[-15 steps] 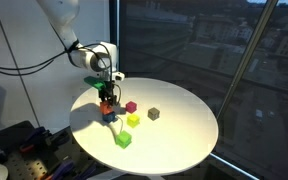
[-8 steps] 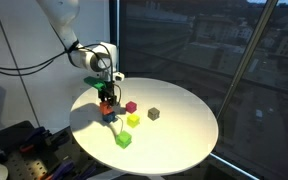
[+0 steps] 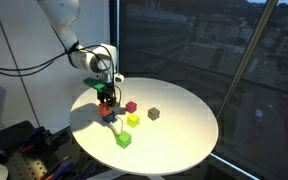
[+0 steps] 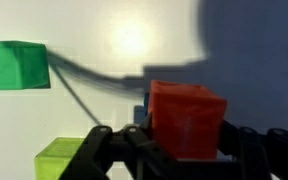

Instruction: Put the.orange block on the blue block

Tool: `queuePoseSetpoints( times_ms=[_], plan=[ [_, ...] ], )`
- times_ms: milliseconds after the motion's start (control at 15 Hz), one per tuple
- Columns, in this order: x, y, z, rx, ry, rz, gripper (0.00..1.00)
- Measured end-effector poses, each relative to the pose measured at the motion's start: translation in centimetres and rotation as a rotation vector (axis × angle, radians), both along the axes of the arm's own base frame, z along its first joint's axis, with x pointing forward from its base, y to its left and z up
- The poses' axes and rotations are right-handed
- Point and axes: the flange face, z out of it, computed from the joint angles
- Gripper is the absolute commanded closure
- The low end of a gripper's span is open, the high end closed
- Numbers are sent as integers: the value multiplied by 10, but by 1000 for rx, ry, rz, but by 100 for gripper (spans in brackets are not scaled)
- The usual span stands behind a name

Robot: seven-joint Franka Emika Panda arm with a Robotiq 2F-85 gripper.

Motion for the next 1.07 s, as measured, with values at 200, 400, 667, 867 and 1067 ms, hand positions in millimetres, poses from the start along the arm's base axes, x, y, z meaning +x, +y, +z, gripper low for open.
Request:
queuePoseSetpoints(
  times_ms=[200,400,667,867,1067],
  plan=[
    [1,-2,0,0,-1,-5,77],
    [1,-5,1,0,-2,-9,77],
    [2,-7,1,0,-3,-15,77],
    [3,-9,2,0,-5,-17,77],
    [4,-9,2,0,-7,-18,77]
  ],
)
